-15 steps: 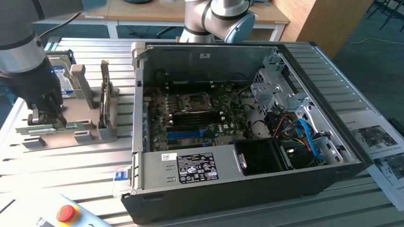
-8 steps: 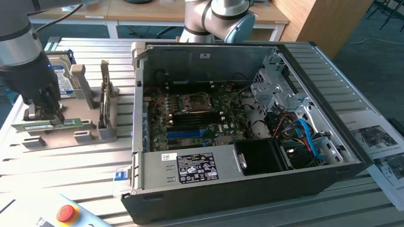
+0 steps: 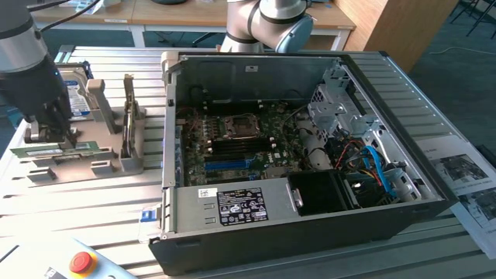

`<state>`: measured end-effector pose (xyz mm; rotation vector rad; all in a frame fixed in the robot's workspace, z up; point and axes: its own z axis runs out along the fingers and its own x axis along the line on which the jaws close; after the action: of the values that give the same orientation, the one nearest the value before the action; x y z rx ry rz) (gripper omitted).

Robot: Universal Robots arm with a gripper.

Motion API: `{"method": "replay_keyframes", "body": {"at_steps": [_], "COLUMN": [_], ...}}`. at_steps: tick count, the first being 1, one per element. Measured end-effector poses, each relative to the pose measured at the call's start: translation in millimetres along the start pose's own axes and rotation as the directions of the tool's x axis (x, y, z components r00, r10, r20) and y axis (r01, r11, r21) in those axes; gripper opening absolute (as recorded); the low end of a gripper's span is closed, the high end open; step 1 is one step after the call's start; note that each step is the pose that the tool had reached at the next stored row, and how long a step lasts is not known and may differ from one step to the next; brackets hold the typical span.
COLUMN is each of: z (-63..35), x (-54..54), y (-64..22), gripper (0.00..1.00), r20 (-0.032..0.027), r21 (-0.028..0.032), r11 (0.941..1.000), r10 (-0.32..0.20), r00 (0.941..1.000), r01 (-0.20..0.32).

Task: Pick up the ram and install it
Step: 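Pick up the ram and move it above insertion slot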

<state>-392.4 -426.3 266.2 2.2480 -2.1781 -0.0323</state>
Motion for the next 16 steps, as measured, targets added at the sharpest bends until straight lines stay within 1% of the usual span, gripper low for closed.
{"method": "replay_keyframes", "body": {"at_steps": [9, 16], "z": [-18.1, -36.4], "x": [-0.1, -0.2], "y": [0.4, 0.8], "gripper": [0.12, 0.12], "r20": [-0.0001, -0.0001], "r21": [0.0000, -0.0004], "r11": [1.0000, 1.0000], "r10": [0.000, 0.000], "r00": [1.0000, 1.0000], "r01": [0.000, 0.000]}}
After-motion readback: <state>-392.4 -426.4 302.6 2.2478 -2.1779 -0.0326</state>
